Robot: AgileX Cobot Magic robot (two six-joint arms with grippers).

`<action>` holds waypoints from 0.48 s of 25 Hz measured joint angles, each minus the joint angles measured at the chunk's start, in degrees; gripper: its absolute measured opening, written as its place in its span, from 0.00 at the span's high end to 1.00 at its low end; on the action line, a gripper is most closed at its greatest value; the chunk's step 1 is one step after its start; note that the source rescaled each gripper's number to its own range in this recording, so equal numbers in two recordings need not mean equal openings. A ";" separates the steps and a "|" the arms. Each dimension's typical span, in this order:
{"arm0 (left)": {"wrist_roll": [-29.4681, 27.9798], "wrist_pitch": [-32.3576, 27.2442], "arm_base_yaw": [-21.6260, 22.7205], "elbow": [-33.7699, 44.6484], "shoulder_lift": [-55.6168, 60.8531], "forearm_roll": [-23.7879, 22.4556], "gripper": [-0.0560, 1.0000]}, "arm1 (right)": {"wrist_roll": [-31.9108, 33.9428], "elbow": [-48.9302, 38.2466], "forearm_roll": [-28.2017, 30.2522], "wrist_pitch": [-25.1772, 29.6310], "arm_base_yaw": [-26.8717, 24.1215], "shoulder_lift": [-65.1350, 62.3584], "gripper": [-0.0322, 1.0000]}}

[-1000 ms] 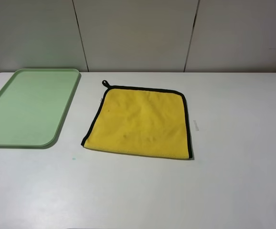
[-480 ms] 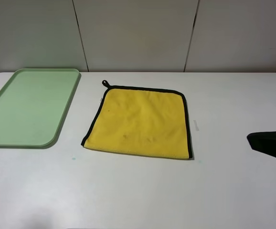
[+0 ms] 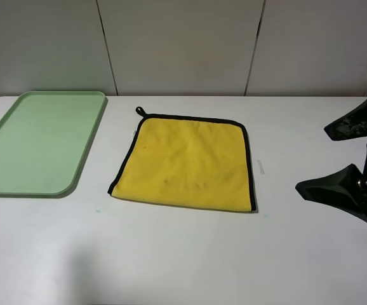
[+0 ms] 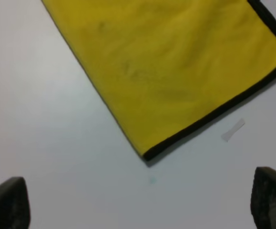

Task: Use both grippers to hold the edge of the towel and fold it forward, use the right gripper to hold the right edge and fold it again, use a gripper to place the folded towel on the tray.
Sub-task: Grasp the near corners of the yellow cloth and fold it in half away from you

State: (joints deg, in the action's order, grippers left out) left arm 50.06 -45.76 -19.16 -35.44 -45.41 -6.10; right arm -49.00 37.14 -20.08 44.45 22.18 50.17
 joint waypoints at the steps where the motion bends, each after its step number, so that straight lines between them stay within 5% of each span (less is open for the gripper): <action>1: 1.29 1.24 0.00 0.00 -1.23 -0.22 0.02 | -2.36 0.00 0.00 -0.26 0.00 0.57 0.00; 12: 10.18 13.81 -0.30 0.00 -10.88 -0.53 0.03 | -17.21 0.00 0.00 -8.64 0.00 7.91 0.00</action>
State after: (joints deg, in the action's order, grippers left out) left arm 60.24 -31.95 -19.46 -35.44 -56.29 -6.63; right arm -66.21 37.14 -20.08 35.81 22.18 58.09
